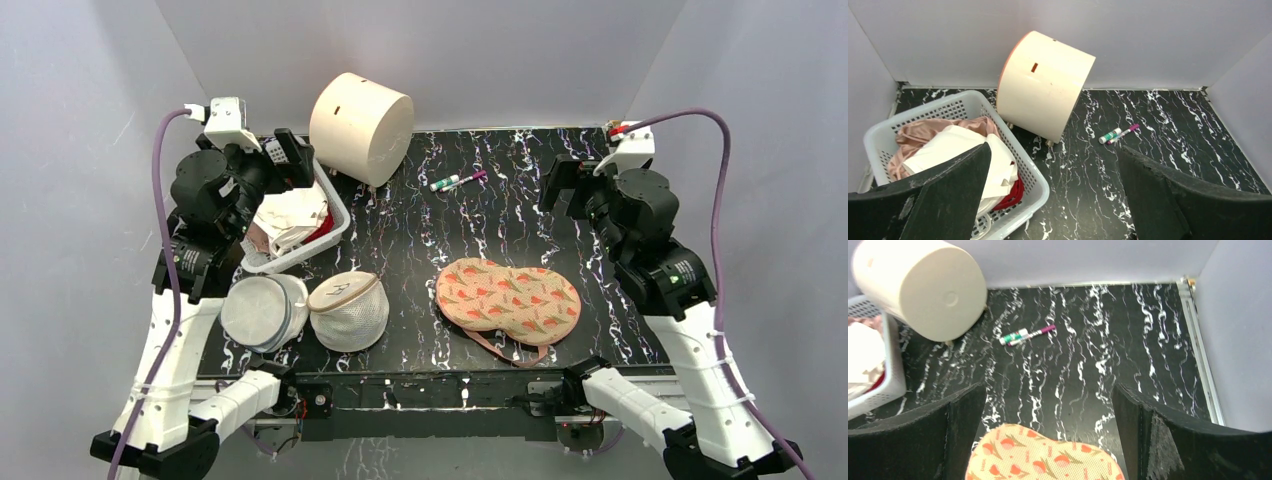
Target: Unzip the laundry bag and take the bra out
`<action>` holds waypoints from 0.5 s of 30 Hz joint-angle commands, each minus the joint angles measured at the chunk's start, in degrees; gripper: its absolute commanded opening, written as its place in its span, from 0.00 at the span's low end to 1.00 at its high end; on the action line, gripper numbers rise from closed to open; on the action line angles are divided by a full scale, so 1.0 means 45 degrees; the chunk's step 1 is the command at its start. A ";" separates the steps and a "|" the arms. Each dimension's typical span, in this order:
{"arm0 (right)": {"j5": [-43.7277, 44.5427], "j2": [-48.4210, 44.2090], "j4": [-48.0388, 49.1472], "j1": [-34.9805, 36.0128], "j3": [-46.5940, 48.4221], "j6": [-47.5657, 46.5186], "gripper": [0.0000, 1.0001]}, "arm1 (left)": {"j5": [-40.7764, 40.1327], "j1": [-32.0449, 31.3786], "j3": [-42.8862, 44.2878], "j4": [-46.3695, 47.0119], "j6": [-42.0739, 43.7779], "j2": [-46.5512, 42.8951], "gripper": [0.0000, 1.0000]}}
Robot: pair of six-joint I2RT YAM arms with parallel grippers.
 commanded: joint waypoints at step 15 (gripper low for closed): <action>-0.1887 -0.1922 0.0774 -0.3275 -0.4911 0.2797 0.98 | 0.5020 -0.0632 -0.3921 0.1834 -0.3025 0.1449 0.98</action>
